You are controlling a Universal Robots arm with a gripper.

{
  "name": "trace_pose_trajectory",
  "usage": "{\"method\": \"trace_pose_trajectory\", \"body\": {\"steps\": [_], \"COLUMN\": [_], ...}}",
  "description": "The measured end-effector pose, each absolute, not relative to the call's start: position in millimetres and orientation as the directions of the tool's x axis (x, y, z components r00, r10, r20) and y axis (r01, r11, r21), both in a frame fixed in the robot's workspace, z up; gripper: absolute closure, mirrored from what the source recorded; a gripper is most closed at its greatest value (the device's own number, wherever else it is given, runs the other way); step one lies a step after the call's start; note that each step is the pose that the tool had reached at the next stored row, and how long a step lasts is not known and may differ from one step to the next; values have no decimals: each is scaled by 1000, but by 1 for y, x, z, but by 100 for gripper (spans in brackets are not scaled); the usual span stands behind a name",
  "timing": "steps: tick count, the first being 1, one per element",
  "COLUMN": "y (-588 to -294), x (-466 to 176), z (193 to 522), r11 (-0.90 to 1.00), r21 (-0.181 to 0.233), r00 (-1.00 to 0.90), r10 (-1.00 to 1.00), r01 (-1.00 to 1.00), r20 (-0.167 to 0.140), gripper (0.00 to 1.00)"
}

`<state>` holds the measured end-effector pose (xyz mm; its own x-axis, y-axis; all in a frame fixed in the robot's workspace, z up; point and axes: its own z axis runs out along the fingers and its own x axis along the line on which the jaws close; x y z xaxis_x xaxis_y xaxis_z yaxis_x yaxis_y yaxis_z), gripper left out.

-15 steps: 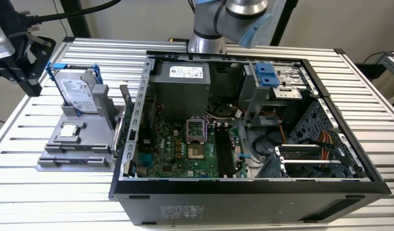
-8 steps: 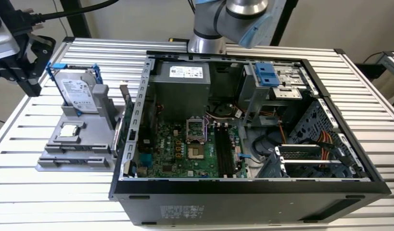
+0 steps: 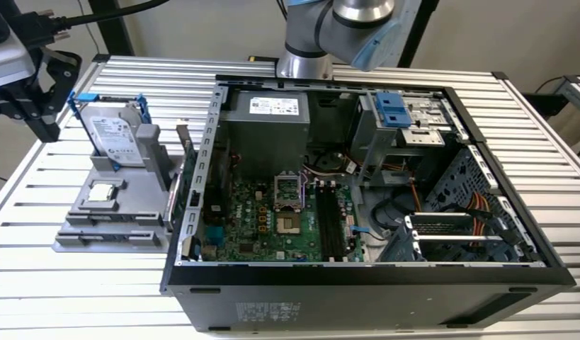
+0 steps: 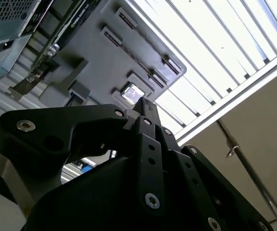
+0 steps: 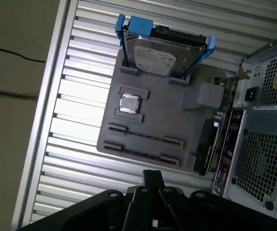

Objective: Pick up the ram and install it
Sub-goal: 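Pick up the ram and move it above insertion slot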

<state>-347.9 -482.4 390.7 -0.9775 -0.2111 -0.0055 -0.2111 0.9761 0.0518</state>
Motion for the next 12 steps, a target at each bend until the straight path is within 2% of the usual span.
{"method": "trace_pose_trajectory", "body": {"steps": [12], "y": [-482], "x": [-348], "z": [391], "r11": [948], "r21": [52], "r00": [-949], "r10": [-316], "r01": [-315], "r20": [-6], "gripper": [100]}}
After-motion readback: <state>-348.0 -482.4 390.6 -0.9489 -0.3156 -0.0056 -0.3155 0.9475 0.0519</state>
